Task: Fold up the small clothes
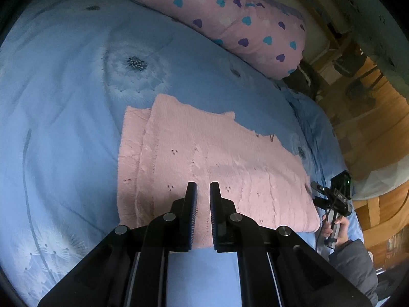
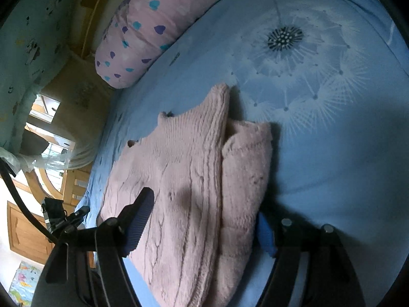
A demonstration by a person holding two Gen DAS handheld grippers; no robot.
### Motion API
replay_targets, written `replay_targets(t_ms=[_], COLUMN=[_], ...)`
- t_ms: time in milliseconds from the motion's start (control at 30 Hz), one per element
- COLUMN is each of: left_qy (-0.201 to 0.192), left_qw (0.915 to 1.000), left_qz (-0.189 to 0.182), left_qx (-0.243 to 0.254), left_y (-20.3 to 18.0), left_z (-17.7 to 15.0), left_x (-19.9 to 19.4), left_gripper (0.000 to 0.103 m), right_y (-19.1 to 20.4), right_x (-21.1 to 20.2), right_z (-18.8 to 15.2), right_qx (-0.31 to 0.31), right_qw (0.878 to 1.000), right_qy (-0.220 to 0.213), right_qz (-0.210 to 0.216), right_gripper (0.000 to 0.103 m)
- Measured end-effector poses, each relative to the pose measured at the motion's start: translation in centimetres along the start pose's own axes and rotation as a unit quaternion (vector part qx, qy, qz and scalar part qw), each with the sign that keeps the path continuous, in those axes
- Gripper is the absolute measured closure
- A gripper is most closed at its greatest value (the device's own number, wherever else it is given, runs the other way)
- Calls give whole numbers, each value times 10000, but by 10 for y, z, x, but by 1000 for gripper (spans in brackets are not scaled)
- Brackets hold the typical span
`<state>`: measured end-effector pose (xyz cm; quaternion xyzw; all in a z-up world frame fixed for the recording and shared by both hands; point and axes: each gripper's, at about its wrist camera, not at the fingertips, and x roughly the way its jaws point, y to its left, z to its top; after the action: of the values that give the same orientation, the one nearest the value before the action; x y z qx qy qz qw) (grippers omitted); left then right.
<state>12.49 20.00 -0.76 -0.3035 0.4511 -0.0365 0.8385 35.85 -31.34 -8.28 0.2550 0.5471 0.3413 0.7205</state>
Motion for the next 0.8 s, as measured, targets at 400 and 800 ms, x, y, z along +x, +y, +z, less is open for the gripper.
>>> replay_targets(t_ms=[400, 800], left_qy=[94, 429], left_qw=[9998, 9977], left_qz=[-78, -134], left_qx=[142, 514], left_y=[-17, -59], left_z=[-7, -13], left_x=[5, 42], left_gripper=[101, 101], right_y=[3, 12], right_x=[-10, 12], right_z=[-32, -12], right_qx=[-8, -6], right_qw=[9987, 9998], right_qy=[427, 68], right_qz=[266, 209], right_gripper=[26, 27])
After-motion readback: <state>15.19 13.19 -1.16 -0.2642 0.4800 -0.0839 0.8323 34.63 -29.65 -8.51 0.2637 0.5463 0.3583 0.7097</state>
